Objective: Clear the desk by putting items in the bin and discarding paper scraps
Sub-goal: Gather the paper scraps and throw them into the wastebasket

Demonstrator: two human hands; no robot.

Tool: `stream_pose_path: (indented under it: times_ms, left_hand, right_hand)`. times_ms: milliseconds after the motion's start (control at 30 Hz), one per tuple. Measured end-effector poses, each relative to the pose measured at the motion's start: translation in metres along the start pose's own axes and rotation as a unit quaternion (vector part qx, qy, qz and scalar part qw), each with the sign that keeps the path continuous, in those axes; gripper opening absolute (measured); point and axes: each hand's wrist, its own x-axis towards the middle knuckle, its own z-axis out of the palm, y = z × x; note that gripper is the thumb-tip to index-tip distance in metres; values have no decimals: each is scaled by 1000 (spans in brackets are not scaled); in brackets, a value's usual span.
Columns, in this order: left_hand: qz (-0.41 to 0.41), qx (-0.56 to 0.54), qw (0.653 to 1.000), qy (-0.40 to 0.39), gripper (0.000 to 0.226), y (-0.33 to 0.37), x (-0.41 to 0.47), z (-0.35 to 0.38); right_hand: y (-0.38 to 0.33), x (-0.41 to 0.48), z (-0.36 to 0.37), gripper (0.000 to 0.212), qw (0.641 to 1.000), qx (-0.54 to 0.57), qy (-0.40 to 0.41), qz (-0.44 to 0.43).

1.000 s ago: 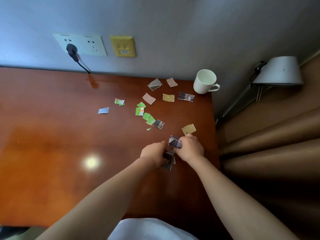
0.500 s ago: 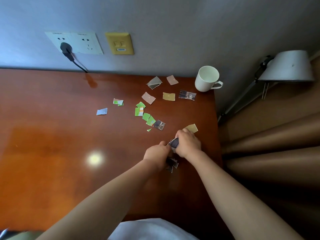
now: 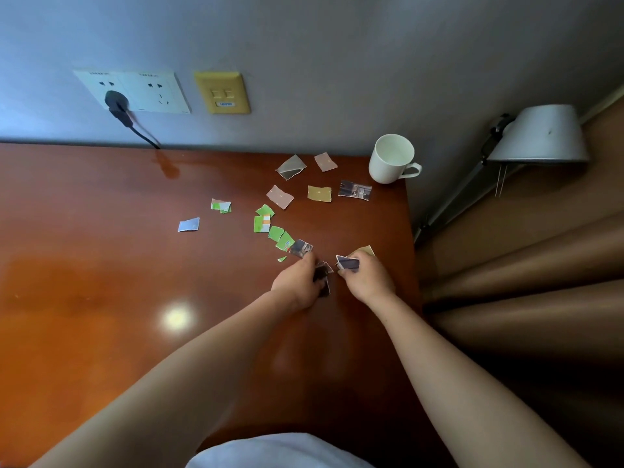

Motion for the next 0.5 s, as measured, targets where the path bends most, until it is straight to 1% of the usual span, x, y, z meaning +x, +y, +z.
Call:
stream_pose_path:
  times_ms: [33,100,200,300,367,433,500]
  left_hand:
    - [-3,-7,1000,1,31,4,4,-2]
    - [-16,-33,999,4,28,12,10,-2]
    - [-55,-112,992,6,27,17,19,0]
    - [-98,-194,976,4,20,14,28,5]
    - [-118,-244,963,8,17,12,35,8]
    - [-124,-282,951,14,14,12,38,7]
    - [-118,-287,951,16,11,14,37,3]
  right_hand:
    - [0,3,-3,19,1000,-18,19,3]
    - [1,8,-9,25,995,-88,38,-4]
    - [3,16,-12,33,988,-148,31,-13]
    - [3,21,-10,39,983,-180,26,-25]
    - [2,23,-9,38,979,-196,30,-39]
    - [1,27,-9,35,980,-191,26,-48]
    - [0,29,-9,31,986,-163,19,-36]
